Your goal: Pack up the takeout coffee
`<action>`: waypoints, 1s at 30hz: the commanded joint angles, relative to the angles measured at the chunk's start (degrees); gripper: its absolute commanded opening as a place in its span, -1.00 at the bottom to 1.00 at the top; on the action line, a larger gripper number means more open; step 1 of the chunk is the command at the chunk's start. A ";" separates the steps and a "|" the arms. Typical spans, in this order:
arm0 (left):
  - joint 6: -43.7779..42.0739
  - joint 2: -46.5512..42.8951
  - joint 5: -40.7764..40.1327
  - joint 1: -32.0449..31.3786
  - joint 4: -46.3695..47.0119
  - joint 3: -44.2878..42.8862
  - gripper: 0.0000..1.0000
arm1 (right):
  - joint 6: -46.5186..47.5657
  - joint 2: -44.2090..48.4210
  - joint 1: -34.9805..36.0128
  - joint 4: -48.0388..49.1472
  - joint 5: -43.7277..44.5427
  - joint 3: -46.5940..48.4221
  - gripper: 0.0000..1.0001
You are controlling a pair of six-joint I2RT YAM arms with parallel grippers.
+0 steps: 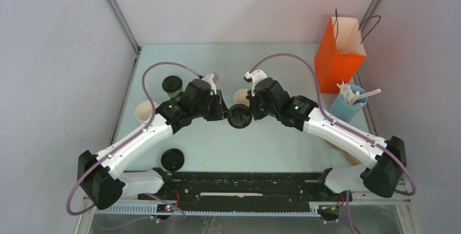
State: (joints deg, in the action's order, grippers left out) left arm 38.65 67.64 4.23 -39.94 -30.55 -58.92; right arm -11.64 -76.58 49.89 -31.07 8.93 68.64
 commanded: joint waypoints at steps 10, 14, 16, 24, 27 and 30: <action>-0.82 0.22 2.49 2.05 2.45 -2.14 -1.00 | -1.44 6.12 -4.56 -0.64 -7.19 0.29 -0.02; 7.65 -1.73 24.77 10.96 18.22 5.18 -1.00 | -7.68 13.56 -13.94 -1.62 -23.27 0.18 0.76; 13.13 -2.16 33.72 13.58 30.70 7.38 -1.00 | -12.30 16.75 -18.80 2.05 -34.29 -0.71 0.94; 33.65 -3.73 44.02 14.98 65.95 10.75 -1.00 | -50.80 21.00 -23.33 44.27 -57.00 -12.41 0.99; 42.43 -3.00 44.46 14.98 78.27 12.63 -1.00 | -58.16 20.84 -21.31 54.11 -55.08 -13.97 0.99; 47.45 -2.28 44.30 14.90 85.87 14.17 -1.00 | -60.99 19.25 -19.18 58.54 -54.21 -13.97 0.99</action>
State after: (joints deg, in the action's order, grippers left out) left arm 73.89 65.54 45.25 -25.15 35.70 -47.37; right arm -59.99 -56.53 28.10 10.04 -42.65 54.08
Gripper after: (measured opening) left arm 0.004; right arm 0.993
